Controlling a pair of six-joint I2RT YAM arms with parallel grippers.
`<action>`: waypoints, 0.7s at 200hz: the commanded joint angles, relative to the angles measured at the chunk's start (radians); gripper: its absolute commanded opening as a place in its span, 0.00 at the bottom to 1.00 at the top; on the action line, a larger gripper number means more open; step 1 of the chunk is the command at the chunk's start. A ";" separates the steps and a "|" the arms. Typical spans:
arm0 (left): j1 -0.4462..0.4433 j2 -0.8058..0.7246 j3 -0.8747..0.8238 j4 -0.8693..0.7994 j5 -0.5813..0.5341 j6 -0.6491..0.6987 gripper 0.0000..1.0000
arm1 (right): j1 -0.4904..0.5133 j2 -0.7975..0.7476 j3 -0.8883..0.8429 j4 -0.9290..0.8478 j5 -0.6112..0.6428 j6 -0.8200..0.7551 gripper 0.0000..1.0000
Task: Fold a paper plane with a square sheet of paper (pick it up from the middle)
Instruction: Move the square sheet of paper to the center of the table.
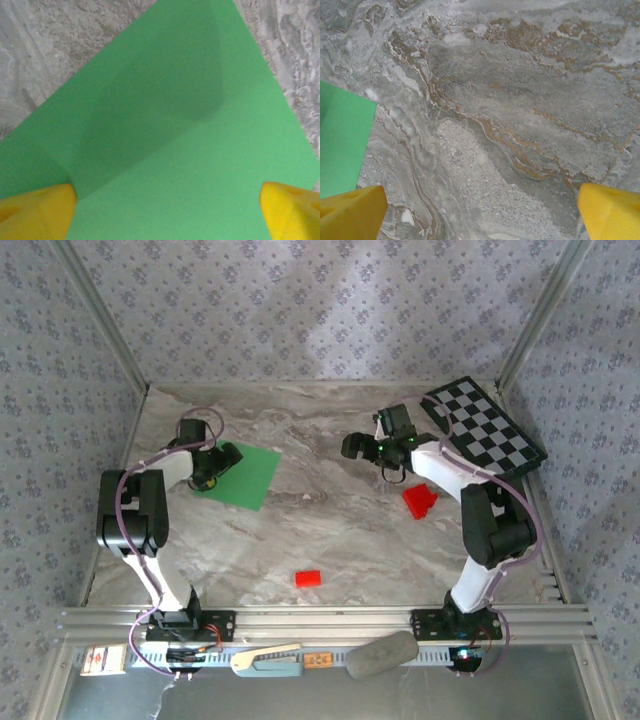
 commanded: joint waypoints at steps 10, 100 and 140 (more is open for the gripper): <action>-0.045 -0.031 -0.079 -0.058 0.016 -0.123 0.95 | 0.008 0.035 0.043 -0.016 -0.007 0.026 1.00; -0.377 -0.137 -0.194 0.004 -0.013 -0.611 0.95 | 0.008 0.057 0.029 -0.019 -0.013 0.101 1.00; -0.396 -0.173 -0.163 0.028 0.077 -0.596 0.95 | 0.014 0.031 -0.008 -0.040 -0.090 0.158 0.96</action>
